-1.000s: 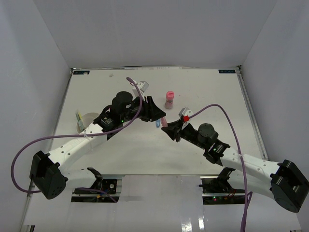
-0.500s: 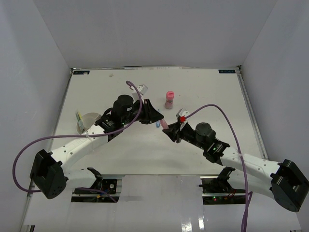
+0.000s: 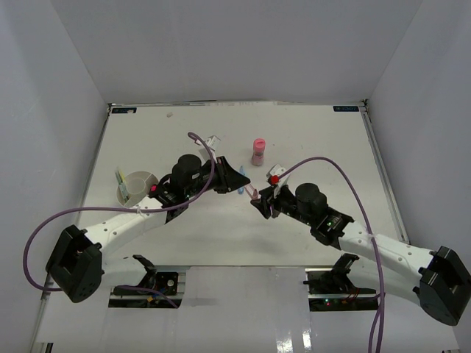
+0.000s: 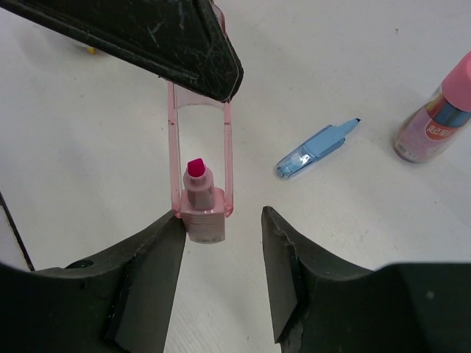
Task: Sort the stationery into containers
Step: Close the pen cap on the pen.
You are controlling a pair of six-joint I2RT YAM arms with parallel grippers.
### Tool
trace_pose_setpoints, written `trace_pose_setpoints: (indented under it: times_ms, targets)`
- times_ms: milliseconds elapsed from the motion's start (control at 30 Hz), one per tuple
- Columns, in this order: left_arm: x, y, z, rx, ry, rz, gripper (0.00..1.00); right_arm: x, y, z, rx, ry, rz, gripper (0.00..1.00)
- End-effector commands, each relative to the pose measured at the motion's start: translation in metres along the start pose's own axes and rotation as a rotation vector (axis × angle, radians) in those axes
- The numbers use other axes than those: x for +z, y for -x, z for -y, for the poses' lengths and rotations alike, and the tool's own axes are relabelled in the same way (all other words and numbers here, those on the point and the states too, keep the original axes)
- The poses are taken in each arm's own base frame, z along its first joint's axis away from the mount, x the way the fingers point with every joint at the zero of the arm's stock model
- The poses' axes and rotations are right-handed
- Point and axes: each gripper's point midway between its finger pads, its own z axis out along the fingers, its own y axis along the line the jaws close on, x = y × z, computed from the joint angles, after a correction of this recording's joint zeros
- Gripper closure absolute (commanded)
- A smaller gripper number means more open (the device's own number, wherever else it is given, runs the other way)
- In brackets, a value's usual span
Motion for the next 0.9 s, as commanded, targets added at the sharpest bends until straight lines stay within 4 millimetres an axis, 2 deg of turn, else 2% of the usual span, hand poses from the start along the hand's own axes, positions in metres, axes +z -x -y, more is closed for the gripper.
trace_pose_setpoints:
  times_ms: [0, 167, 300, 400, 500, 700, 767, 800, 867]
  targets:
    - [-0.001, -0.004, 0.004, -0.03, -0.041, 0.004, 0.9, -0.002, 0.05, 0.003, -0.023, -0.019, 0.121, 0.48]
    - [-0.001, 0.002, -0.002, -0.046, -0.043, 0.039, 0.92, -0.006, 0.046, 0.004, -0.02, -0.027, 0.103, 0.47]
    - [-0.004, 0.015, -0.005, -0.051, -0.04, 0.083, 0.92, -0.015, 0.042, 0.004, -0.02, -0.032, 0.1, 0.37]
    - [-0.007, 0.024, -0.006, -0.054, -0.037, 0.106, 0.92, -0.022, 0.035, 0.012, -0.016, -0.082, 0.093, 0.25]
    - [-0.01, 0.032, -0.007, -0.066, -0.045, 0.13, 0.92, -0.027, 0.027, 0.014, 0.001, -0.097, 0.086, 0.18]
    - [-0.018, 0.053, -0.017, -0.117, -0.055, 0.152, 0.92, -0.023, 0.015, 0.011, 0.034, -0.047, 0.057, 0.16]
    - [-0.021, 0.059, -0.013, -0.117, -0.067, 0.16, 0.92, -0.019, 0.016, 0.011, 0.047, -0.026, 0.076, 0.17]
    - [-0.022, 0.061, -0.013, -0.116, -0.058, 0.158, 0.92, -0.015, 0.012, 0.005, 0.063, 0.019, 0.067, 0.21]
    - [-0.025, 0.069, -0.005, -0.101, -0.069, 0.168, 0.92, -0.01, 0.018, 0.005, 0.075, 0.04, 0.109, 0.23]
